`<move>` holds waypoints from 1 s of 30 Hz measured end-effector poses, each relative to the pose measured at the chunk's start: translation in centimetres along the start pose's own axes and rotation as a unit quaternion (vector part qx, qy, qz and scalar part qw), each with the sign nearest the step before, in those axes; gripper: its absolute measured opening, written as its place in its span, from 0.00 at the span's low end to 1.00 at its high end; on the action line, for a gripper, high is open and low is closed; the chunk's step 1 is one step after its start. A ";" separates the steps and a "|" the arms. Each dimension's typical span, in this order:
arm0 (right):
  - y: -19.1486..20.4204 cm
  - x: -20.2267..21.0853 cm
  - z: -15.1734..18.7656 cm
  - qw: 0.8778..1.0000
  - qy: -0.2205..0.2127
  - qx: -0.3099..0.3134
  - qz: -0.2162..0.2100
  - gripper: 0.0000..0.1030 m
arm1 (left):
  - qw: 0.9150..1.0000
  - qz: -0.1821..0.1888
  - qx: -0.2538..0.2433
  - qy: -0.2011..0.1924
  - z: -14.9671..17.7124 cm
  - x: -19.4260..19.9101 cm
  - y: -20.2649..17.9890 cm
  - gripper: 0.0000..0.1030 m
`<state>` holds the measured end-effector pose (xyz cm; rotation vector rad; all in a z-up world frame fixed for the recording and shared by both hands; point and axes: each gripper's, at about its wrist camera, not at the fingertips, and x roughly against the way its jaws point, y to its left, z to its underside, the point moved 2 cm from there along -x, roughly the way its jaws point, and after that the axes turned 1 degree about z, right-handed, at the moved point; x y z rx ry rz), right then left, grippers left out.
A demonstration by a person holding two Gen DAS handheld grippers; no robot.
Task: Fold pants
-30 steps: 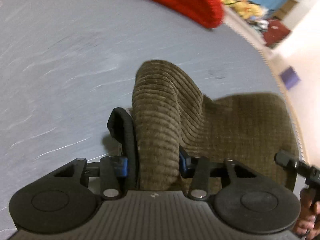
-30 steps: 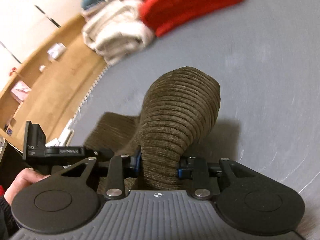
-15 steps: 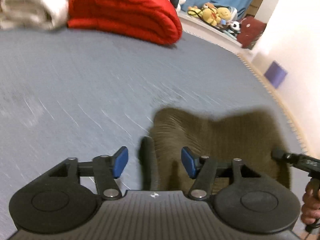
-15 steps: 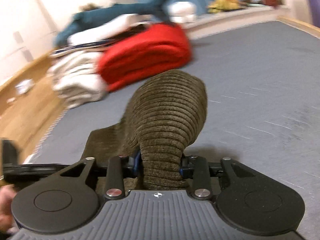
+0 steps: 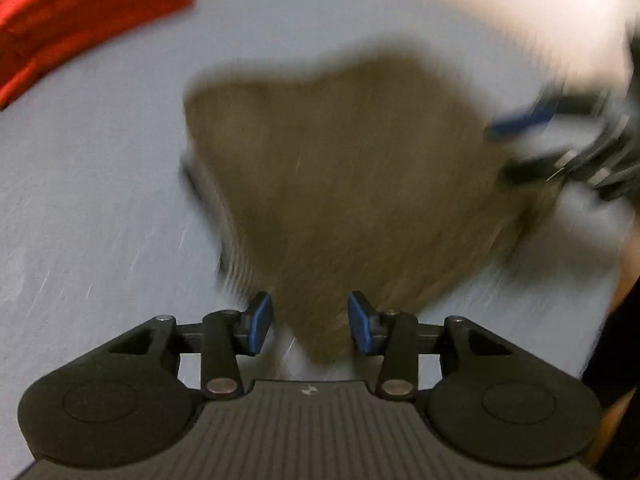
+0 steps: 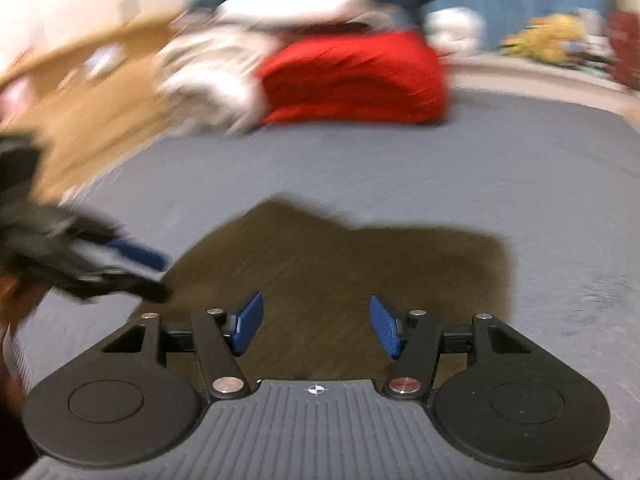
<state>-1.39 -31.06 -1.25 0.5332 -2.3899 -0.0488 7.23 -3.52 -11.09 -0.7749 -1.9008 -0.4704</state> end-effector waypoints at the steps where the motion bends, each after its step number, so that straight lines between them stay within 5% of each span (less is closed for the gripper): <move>1: 0.5 -0.8 0.5 0.999 0.032 0.017 -0.011 0.62 | 1.000 0.013 0.001 0.010 0.6 -0.3 -0.1 0.47; 4: 1.0 -3.5 3.8 0.988 0.139 0.069 -0.005 0.63 | 1.000 0.016 0.003 0.008 0.8 0.5 -0.3 0.47; 6: 1.8 -3.7 4.1 0.985 0.134 0.112 0.008 0.62 | 1.000 -0.002 -0.003 -0.016 -0.2 1.9 -0.5 0.47; 12: 0.8 -2.1 1.6 0.995 0.080 0.057 0.002 0.62 | 0.985 -0.013 0.084 -0.148 -2.5 5.7 1.3 0.46; 13: 0.5 -2.5 1.5 0.995 0.081 0.053 0.010 0.62 | 0.982 -0.003 0.099 -0.161 -2.6 5.7 1.6 0.43; 14: 0.4 -2.5 2.5 0.994 0.097 0.052 0.021 0.62 | 0.980 0.009 0.107 -0.166 -2.6 5.3 1.8 0.27; 15: 0.1 -3.4 3.1 0.990 0.123 0.059 0.034 0.62 | 0.982 0.011 0.108 -0.153 -2.6 4.4 1.9 0.12; 17: 1.1 -4.2 4.5 0.982 0.139 0.116 0.047 0.62 | 0.990 -0.036 0.107 -0.082 -1.9 1.3 2.5 0.07; 20: 1.3 -3.8 4.1 0.985 0.128 0.108 0.043 0.62 | 0.989 -0.039 0.126 -0.070 -1.7 1.0 2.9 0.07; 24: -0.4 -1.4 3.5 0.995 0.078 0.060 0.034 0.62 | 0.987 -0.029 0.108 -0.111 -1.7 4.1 1.7 0.08; 26: -1.6 -1.3 3.0 0.996 0.066 0.026 0.055 0.64 | 0.990 -0.010 0.107 -0.089 -1.3 3.3 1.5 0.08; 28: -2.7 -1.9 3.2 0.992 0.080 -0.003 0.095 0.68 | 0.995 -0.030 0.089 -0.035 -0.1 1.0 1.6 0.12; 30: -3.9 -3.2 3.9 0.983 0.116 -0.021 0.144 0.71 | 0.996 -0.040 0.072 -0.040 0.2 1.1 0.9 0.12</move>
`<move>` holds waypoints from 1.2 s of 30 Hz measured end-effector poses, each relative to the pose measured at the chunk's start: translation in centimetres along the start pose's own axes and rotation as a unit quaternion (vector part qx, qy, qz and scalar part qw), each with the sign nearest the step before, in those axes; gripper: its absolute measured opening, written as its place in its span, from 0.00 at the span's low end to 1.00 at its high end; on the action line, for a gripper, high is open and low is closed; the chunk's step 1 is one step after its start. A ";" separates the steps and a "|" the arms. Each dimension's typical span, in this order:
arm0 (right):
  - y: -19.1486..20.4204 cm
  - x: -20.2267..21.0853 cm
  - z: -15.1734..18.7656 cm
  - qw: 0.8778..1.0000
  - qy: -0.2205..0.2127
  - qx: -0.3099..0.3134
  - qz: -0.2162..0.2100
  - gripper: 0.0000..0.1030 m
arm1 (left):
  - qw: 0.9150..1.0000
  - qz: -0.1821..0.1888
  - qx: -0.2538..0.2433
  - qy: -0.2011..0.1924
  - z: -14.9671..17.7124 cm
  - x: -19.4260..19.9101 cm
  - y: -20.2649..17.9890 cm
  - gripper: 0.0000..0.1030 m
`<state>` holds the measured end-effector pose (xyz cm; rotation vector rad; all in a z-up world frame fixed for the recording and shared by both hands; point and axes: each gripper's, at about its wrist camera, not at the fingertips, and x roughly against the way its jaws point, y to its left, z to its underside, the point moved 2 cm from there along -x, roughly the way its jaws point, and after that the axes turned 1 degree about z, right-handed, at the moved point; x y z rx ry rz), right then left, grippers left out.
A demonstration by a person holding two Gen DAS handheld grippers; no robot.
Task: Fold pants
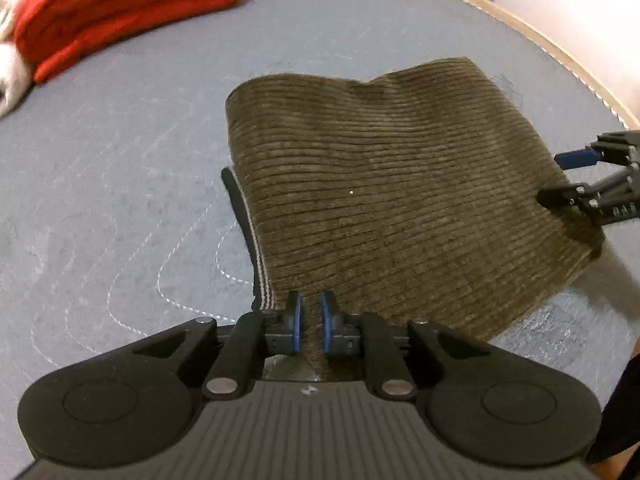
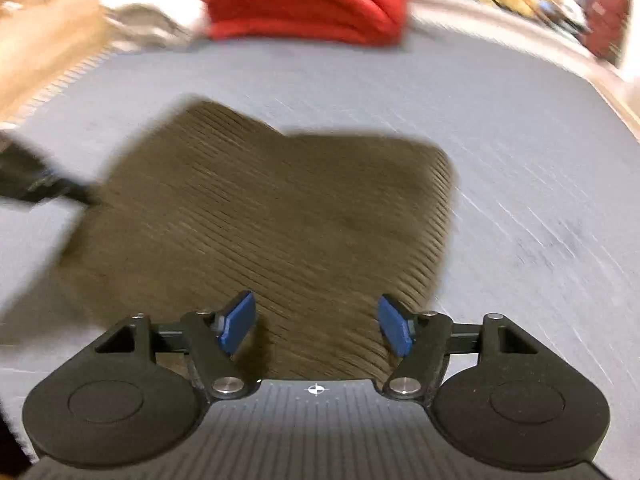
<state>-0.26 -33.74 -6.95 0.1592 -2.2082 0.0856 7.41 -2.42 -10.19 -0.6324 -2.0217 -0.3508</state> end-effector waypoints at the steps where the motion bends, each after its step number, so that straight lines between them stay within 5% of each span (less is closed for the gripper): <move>1: -0.3 -0.6 0.3 1.000 0.015 -0.010 0.015 0.74 | 1.000 -0.002 0.008 -0.006 -0.2 0.6 -0.2 0.13; 2: -0.7 -0.6 0.3 0.999 0.019 -0.024 0.019 0.78 | 1.000 -0.004 0.012 -0.015 -0.2 1.1 -0.3 0.17; 6: -1.1 0.5 -0.4 0.998 0.012 -0.062 0.030 0.88 | 0.998 -0.023 0.020 -0.059 -0.1 3.6 -1.1 0.62; 11: 0.2 3.8 -0.9 0.996 -0.024 -0.067 0.051 0.96 | 0.991 -0.045 0.045 -0.117 -0.4 7.0 -2.4 0.81; 19: 1.9 8.9 -1.8 0.990 -0.076 -0.093 0.075 0.99 | 0.969 -0.102 0.106 -0.200 0.0 13.1 -4.4 0.82; 22: 2.4 10.4 -1.8 0.988 -0.079 -0.103 0.080 0.99 | 0.970 -0.086 0.134 -0.186 -0.1 15.1 -5.3 0.85; 23: 2.5 11.0 -1.8 0.987 -0.078 -0.118 0.081 0.99 | 0.970 -0.078 0.141 -0.183 -0.1 15.7 -5.7 0.98; 24: 2.5 11.6 -1.8 0.985 -0.080 -0.134 0.075 0.99 | 0.969 -0.073 0.150 -0.181 0.1 16.1 -6.1 1.00; 29: 3.7 14.5 -0.6 0.979 -0.115 -0.157 0.059 1.00 | 0.963 -0.071 0.195 -0.174 2.6 15.4 -7.5 1.00; 33: 4.5 13.6 1.9 0.977 -0.129 -0.157 0.070 1.00 | 0.969 -0.072 0.214 -0.097 3.7 11.9 -8.2 1.00; 36: 4.0 12.1 3.7 0.972 -0.100 -0.200 0.065 1.00 | 0.975 -0.085 0.183 -0.090 3.5 10.8 -9.1 1.00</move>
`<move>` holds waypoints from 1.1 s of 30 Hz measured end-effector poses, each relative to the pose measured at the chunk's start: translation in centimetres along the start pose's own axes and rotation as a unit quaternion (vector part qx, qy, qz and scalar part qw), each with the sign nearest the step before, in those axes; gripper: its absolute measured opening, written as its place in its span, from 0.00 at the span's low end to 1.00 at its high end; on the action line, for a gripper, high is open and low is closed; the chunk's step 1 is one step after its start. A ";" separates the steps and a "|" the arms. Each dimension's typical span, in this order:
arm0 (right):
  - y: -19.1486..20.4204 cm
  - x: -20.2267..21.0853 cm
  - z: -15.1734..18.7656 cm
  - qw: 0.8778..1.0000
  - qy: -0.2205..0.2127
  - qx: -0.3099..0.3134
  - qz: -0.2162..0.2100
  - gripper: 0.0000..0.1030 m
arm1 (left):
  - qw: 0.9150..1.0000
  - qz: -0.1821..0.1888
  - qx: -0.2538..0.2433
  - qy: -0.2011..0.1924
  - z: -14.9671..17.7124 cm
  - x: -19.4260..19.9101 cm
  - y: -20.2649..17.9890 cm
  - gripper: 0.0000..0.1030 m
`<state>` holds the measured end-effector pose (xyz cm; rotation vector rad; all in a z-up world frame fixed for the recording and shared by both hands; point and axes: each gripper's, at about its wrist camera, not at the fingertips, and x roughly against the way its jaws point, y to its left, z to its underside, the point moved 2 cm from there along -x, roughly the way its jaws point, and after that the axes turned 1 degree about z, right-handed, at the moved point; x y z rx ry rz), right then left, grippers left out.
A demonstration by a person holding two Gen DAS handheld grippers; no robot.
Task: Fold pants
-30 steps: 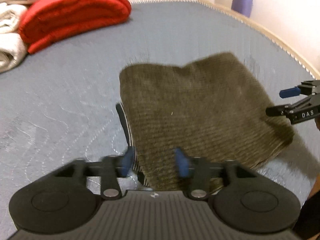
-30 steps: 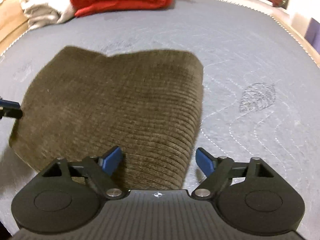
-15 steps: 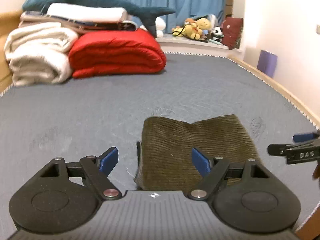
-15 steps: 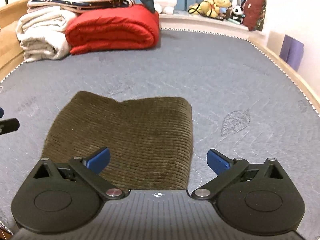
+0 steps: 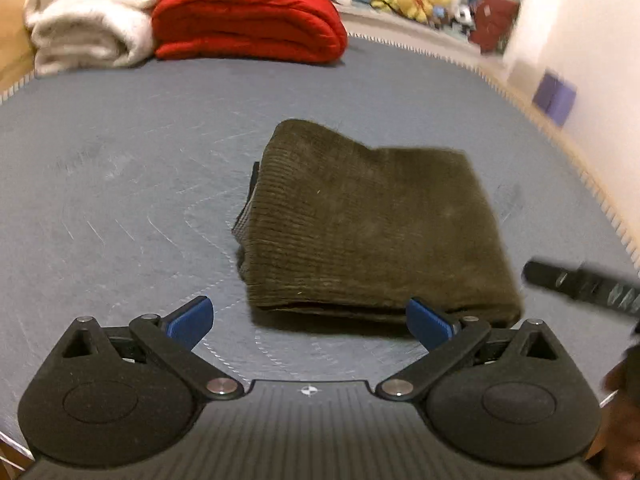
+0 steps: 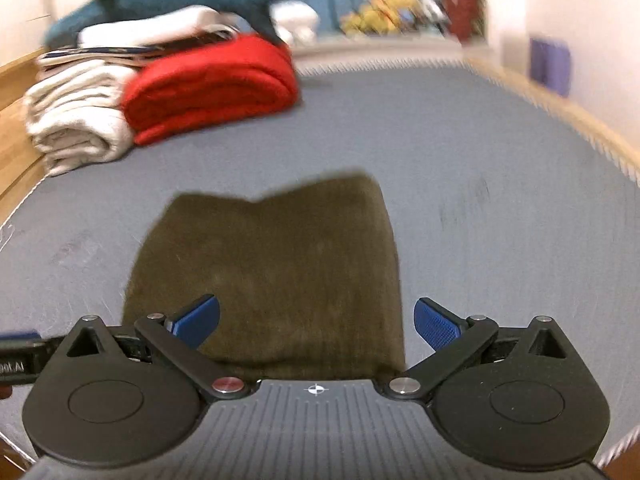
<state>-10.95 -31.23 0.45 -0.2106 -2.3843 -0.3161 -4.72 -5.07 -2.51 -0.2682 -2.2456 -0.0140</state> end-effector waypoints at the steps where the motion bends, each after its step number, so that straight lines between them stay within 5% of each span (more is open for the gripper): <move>1: -0.3 -0.3 0.1 1.000 0.015 -0.018 -0.003 0.99 | 1.000 -0.009 -0.009 -0.001 0.0 -0.2 -0.2 1.00; 3: -0.3 -0.7 0.0 0.999 0.021 -0.017 -0.020 0.99 | 1.000 -0.016 -0.005 0.001 0.0 -0.6 -0.2 1.00; 8: 0.2 -2.1 0.2 0.999 0.031 0.014 0.026 1.00 | 1.000 -0.022 0.015 0.011 -0.2 -1.7 -0.1 1.00; 33: 1.7 -1.9 0.8 0.998 0.042 0.046 0.006 0.99 | 1.000 -0.009 0.014 0.016 0.1 -1.8 -0.8 1.00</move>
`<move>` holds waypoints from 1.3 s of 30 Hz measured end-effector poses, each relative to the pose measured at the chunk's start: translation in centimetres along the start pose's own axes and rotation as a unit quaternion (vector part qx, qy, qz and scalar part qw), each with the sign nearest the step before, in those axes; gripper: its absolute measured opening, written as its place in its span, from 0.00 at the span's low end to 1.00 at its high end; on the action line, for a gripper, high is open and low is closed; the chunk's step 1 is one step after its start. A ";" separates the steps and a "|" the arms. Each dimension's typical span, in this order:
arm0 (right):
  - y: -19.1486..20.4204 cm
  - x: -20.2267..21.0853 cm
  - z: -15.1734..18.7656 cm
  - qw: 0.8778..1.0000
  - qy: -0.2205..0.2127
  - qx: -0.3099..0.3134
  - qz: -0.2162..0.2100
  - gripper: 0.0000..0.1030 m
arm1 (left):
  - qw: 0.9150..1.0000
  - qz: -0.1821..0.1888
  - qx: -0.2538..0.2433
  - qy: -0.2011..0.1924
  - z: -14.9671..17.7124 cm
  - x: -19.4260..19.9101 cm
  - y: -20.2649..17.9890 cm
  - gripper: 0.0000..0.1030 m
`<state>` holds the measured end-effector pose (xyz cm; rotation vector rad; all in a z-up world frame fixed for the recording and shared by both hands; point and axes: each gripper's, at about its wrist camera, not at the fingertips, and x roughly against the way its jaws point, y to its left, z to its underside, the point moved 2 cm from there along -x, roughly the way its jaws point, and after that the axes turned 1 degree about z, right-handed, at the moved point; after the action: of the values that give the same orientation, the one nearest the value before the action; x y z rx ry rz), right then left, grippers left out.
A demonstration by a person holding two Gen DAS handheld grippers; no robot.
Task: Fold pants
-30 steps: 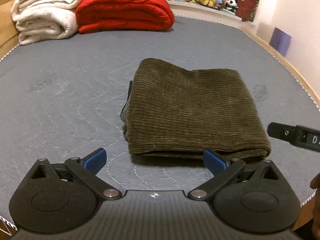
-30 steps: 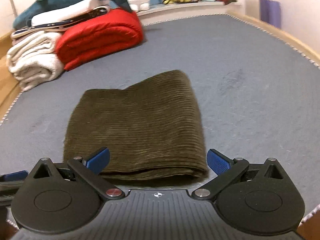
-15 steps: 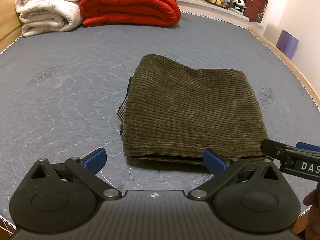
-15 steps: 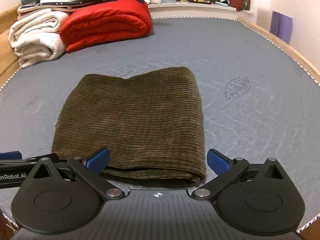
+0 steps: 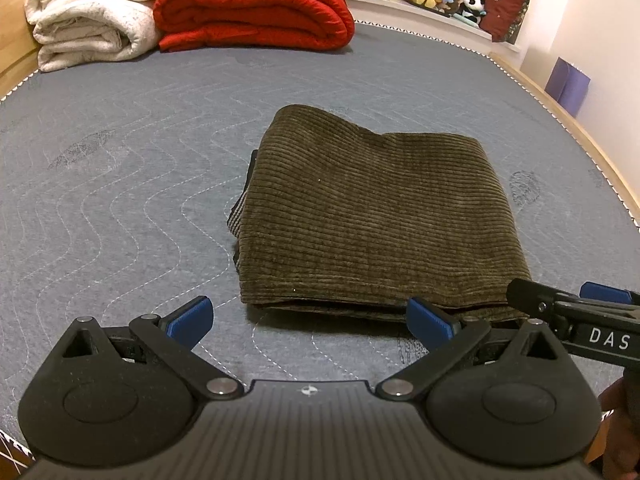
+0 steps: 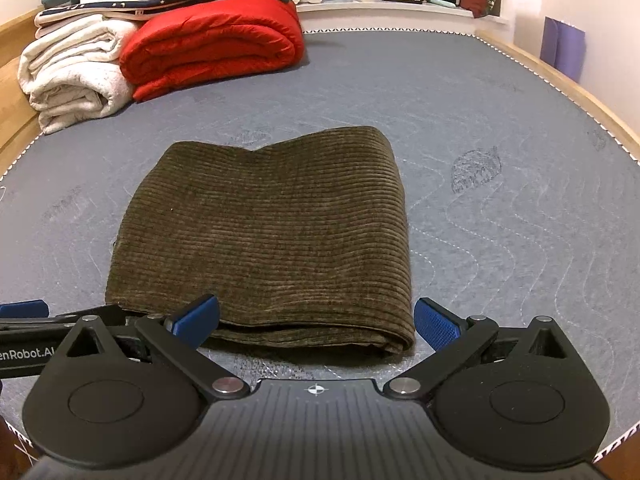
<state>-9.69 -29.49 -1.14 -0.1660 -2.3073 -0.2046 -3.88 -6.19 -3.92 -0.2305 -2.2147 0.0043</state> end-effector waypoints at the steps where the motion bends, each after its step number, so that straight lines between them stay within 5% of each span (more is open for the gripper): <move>1: 0.0 0.0 0.0 1.000 -0.001 0.001 0.000 0.99 | 1.000 0.000 0.001 0.000 0.0 0.0 0.0 1.00; 39: 0.7 -0.3 0.3 1.000 0.003 0.006 0.004 0.99 | 1.000 0.009 -0.004 -0.005 0.1 0.4 -0.5 1.00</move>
<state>-9.58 -28.79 -1.45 -0.1680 -2.3005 -0.1861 -4.28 -6.62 -3.59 -0.2542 -2.2222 0.0059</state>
